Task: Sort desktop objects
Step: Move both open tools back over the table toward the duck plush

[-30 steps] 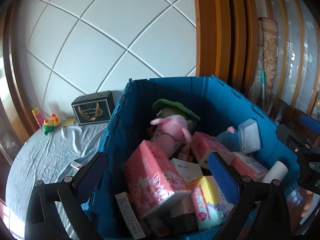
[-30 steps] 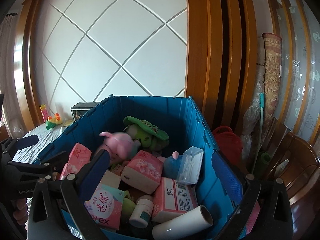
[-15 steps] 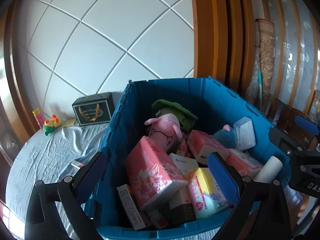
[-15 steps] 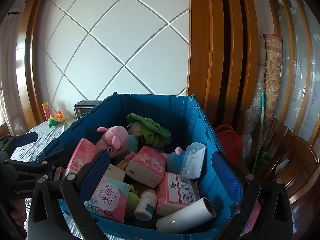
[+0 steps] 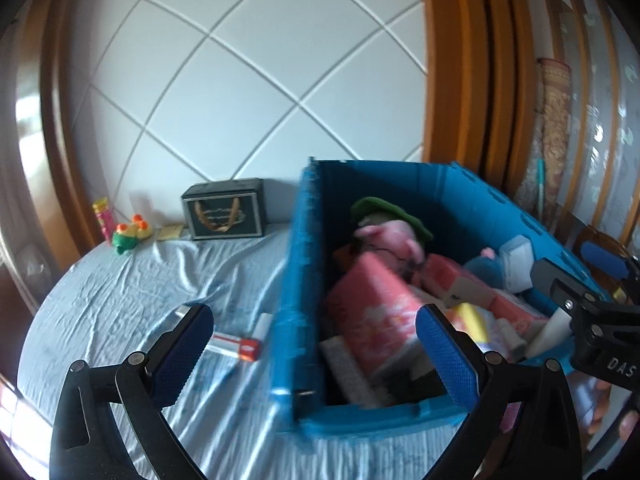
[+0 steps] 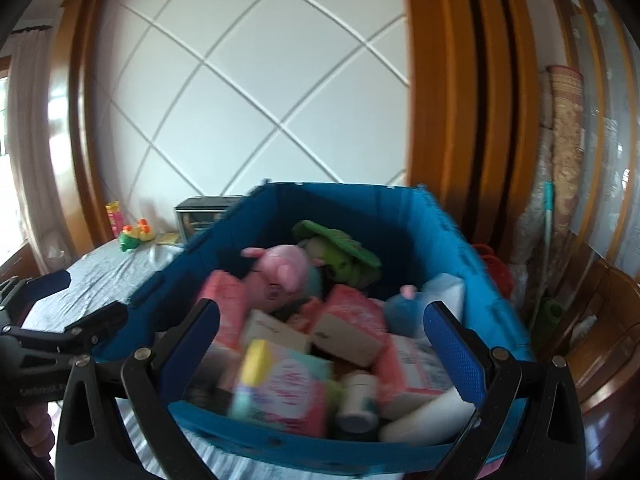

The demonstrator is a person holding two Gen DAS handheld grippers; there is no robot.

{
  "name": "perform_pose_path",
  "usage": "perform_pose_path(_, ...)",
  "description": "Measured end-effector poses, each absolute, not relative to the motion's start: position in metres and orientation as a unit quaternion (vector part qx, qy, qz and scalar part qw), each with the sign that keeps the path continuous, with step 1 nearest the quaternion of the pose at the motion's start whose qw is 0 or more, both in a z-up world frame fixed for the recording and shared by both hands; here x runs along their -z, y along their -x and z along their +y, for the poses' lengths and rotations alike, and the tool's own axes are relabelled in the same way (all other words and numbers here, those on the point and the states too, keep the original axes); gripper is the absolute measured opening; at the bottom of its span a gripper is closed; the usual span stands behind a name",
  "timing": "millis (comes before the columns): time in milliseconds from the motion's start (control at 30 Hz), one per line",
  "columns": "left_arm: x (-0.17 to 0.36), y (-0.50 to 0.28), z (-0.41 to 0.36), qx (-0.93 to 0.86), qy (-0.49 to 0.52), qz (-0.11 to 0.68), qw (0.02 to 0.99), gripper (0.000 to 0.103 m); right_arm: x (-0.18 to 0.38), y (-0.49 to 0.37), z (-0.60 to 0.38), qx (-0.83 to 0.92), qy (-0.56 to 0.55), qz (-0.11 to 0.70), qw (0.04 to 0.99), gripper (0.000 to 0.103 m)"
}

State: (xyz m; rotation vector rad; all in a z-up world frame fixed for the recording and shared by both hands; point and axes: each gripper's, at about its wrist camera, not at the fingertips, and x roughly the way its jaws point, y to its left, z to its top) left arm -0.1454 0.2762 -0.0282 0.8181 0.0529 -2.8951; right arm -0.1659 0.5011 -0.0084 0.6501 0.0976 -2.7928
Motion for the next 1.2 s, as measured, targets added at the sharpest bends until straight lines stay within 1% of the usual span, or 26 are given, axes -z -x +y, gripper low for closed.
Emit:
perform_pose_path(133, 0.035, 0.127, 0.212, 0.957, -0.273, 0.035, 0.095, 0.102, 0.009, 0.149, 0.432, 0.961, -0.218, 0.048, 0.166, 0.103)
perform_pose_path(300, 0.056, 0.094, 0.103, 0.947, -0.289, 0.041, 0.132, 0.102, 0.012, 0.128, 0.346, 0.954, -0.213, 0.061, 0.202, 0.103)
perform_pose_path(533, 0.082, 0.058, -0.059, 0.924, -0.330, 0.048, 0.190, 0.102, 0.047, 0.104, 0.153, 0.930, -0.250, 0.063, 0.260, 0.103)
perform_pose_path(667, 0.097, 0.044, -0.146, 0.910, -0.350, 0.056, 0.214, 0.102, 0.066, 0.101, 0.067, 0.915, -0.281, 0.071, 0.280, 0.103)
perform_pose_path(767, 0.108, 0.047, -0.201, 0.904, -0.352, 0.067, 0.234, 0.102, 0.079, 0.109, 0.015, 0.907, -0.297, 0.082, 0.286, 0.103)
perform_pose_path(900, 0.125, 0.072, -0.270, 0.893, -0.367, 0.085, 0.245, 0.102, 0.099, 0.134, -0.051, 0.900, -0.310, 0.093, 0.294, 0.103)
perform_pose_path(1033, 0.137, 0.116, -0.334, 0.884, -0.380, 0.071, 0.263, 0.102, 0.121, 0.181, -0.109, 0.896, -0.317, 0.075, 0.302, 0.103)
perform_pose_path(1100, 0.142, 0.140, -0.364, 0.874, -0.400, 0.072, 0.267, 0.102, 0.129, 0.206, -0.130, 0.893, -0.328, 0.065, 0.301, 0.103)
perform_pose_path(1200, 0.143, 0.169, -0.402, 0.874, -0.402, 0.064, 0.265, 0.102, 0.137, 0.254, -0.168, 0.887, -0.353, 0.047, 0.295, 0.103)
